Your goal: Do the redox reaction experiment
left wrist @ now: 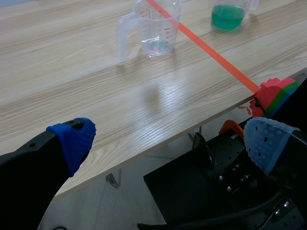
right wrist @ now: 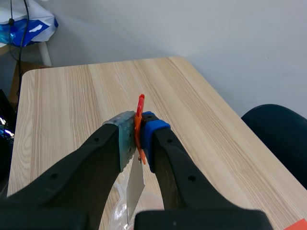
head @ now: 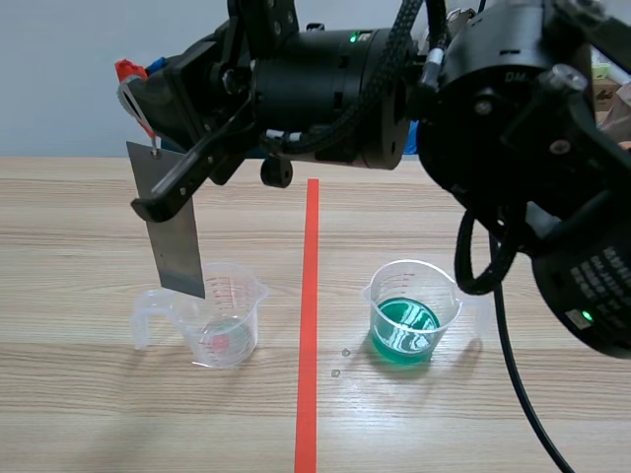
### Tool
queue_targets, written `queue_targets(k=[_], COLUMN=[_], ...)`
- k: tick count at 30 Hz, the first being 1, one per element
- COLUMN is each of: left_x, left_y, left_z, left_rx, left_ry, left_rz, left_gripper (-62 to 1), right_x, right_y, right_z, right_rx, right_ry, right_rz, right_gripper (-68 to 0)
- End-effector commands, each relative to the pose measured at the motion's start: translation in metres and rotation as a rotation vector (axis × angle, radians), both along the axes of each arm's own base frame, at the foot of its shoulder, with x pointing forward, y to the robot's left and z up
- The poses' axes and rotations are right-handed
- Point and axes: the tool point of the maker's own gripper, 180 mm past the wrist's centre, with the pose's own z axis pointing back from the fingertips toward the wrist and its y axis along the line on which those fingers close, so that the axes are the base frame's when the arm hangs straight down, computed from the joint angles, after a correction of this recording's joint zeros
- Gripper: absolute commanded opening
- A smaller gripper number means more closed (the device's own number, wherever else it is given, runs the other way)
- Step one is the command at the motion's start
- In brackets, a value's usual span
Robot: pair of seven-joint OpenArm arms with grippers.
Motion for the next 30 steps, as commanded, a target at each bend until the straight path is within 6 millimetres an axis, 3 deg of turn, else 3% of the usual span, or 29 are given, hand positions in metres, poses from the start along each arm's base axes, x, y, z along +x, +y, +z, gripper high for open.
queue_targets(k=[1,12,30], left_x=[0.003,0.003,0.003], left_y=[-0.002,-0.002,-0.002], left_z=[0.005,0.005,0.005], left_rx=[-0.009,-0.010,-0.010], left_ry=[-0.023,-0.024,-0.023], left_rz=[0.000,0.000,0.000], left_gripper=[1.4,1.4,1.4], right_x=[0.000,0.005,0.010], right_y=[0.002,0.000,-0.003], right_z=[0.009,-0.007,-0.004], right_rx=[0.022,-0.050,-0.047], right_ry=[-0.019,0.020,-0.001], right_rz=[0.001,-0.037,-0.065], right_gripper=[-66.8,-66.8,-66.9])
